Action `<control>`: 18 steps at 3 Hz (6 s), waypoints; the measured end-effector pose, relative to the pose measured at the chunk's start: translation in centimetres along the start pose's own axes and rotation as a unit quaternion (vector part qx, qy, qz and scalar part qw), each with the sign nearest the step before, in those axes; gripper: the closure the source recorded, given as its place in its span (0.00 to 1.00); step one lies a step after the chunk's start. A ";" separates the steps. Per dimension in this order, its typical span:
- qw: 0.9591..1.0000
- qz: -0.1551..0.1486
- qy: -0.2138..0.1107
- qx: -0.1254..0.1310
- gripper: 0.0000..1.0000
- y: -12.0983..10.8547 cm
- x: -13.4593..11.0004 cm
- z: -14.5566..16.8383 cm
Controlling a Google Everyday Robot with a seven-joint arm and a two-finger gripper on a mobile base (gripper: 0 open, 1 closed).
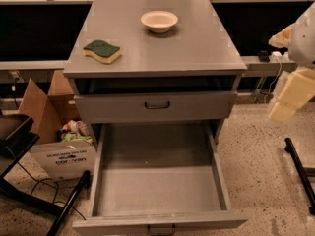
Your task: Place sponge into middle drawer
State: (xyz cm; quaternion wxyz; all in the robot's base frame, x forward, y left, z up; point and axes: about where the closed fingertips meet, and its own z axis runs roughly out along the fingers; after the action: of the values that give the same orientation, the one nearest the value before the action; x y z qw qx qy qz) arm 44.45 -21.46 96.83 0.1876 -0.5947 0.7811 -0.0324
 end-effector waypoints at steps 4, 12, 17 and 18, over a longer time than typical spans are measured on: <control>0.923 0.102 -0.363 0.083 0.00 -21.6 -14.2 12.4; 0.894 0.088 -0.433 -0.072 0.00 -19.6 -40.4 26.3; 0.944 0.113 -0.305 -0.051 1.00 -16.9 -41.5 31.9; 0.945 0.113 -0.304 -0.051 1.00 -17.1 -41.6 31.5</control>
Offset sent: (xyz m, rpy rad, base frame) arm 0.2371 0.0424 -0.0166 0.6657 -0.5047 -0.0846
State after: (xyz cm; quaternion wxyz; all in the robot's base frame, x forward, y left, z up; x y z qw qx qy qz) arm 79.82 18.12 82.93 0.3877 -0.4928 0.7498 0.2113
